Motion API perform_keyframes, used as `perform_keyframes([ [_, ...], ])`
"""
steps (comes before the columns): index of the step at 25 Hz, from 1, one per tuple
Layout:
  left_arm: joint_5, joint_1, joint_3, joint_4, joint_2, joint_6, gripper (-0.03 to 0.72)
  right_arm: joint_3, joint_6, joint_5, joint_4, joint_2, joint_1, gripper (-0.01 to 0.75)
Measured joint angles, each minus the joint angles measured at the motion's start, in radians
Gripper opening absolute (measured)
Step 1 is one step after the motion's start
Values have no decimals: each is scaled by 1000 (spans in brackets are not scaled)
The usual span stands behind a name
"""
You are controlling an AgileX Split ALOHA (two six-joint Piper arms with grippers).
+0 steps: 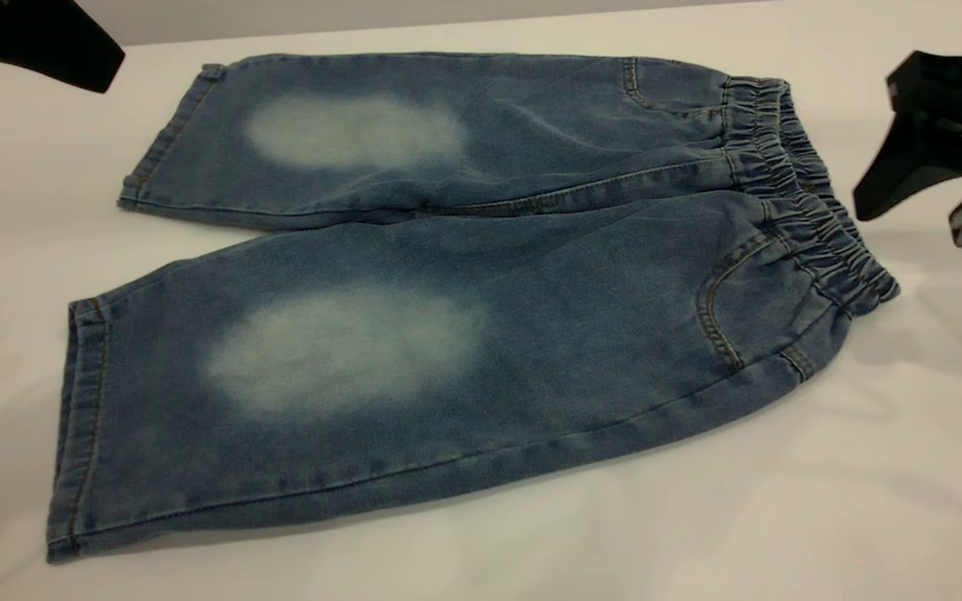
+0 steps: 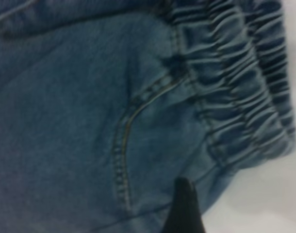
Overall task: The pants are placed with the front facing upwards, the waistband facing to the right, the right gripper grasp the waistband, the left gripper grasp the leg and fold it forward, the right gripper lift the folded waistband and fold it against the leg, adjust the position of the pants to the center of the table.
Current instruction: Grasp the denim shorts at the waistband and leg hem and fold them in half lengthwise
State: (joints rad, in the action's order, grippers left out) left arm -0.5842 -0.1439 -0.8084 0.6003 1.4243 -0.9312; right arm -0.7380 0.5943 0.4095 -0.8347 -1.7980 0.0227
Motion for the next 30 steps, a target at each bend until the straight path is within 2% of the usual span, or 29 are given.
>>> perform_keyframes([
  [4,-3,0,0,0,0,-1,284,-32,59,103,-13,-40,-91,481],
  [7,-2,0,0,0,0,-1,284,-32,139,146,-96,-42,-140,481],
  [13,-2,0,0,1,0,-2,284,-32,342,242,-285,-114,-175,481],
  [17,-2,0,0,1,0,-3,284,-32,405,238,-351,-172,-175,481],
  [25,-4,0,0,3,0,-3,284,-39,404,153,-348,-223,-175,481],
  [30,-4,0,0,5,0,-3,284,-39,406,147,-350,-265,-175,481],
])
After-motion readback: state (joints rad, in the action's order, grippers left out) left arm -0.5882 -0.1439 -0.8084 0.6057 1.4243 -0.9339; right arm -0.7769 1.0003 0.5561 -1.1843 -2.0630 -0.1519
